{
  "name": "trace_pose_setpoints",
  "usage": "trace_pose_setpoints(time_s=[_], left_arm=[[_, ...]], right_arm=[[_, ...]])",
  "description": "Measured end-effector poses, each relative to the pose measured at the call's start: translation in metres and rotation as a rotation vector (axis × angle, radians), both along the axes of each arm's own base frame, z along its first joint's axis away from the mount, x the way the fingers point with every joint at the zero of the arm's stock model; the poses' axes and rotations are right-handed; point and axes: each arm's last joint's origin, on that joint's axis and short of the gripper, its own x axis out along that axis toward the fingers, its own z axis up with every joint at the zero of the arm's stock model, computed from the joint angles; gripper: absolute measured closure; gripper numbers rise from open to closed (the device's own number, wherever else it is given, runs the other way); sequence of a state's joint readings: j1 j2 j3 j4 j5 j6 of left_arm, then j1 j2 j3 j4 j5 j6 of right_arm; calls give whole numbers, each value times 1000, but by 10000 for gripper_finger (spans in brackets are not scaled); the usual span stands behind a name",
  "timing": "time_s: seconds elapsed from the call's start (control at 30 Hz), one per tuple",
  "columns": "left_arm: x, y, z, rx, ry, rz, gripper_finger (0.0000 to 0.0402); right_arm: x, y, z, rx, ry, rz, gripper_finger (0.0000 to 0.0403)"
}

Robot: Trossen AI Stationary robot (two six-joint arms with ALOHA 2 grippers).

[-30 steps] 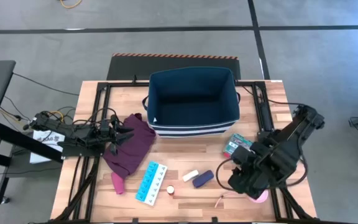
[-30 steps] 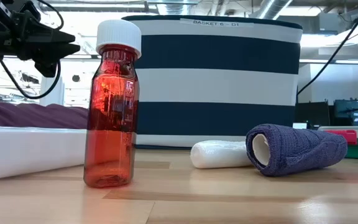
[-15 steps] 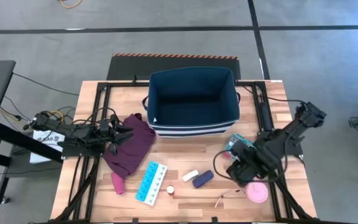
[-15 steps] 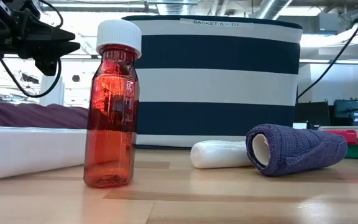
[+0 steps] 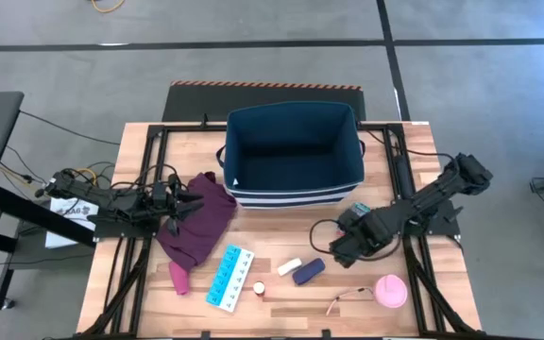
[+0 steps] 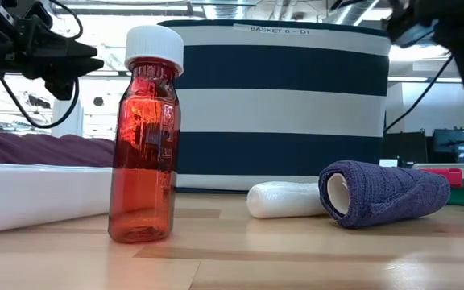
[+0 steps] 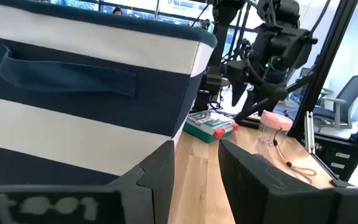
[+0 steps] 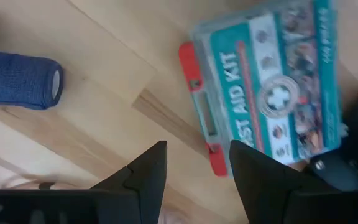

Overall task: Pick & place medical supplies in basket/bin
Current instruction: Put the transparent first aid kit into the blue bin

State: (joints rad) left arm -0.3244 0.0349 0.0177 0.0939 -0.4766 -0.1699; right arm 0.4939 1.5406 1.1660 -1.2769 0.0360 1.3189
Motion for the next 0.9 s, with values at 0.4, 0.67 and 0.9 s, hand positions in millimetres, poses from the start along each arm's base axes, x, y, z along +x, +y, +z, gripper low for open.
trace_pose_setpoints(time_s=[0.4, 0.67, 0.9], left_arm=[[0, 0, 0, -6, 3, -2, 287], [0, 0, -1, -3, 13, -1, 287], [0, 0, -2, -3, 14, 0, 287]], right_arm=[[23, 2, -44, 72, 171, 159, 233], [24, 7, -58, 91, 235, 226, 233], [15, 0, -61, 75, 240, 201, 233]])
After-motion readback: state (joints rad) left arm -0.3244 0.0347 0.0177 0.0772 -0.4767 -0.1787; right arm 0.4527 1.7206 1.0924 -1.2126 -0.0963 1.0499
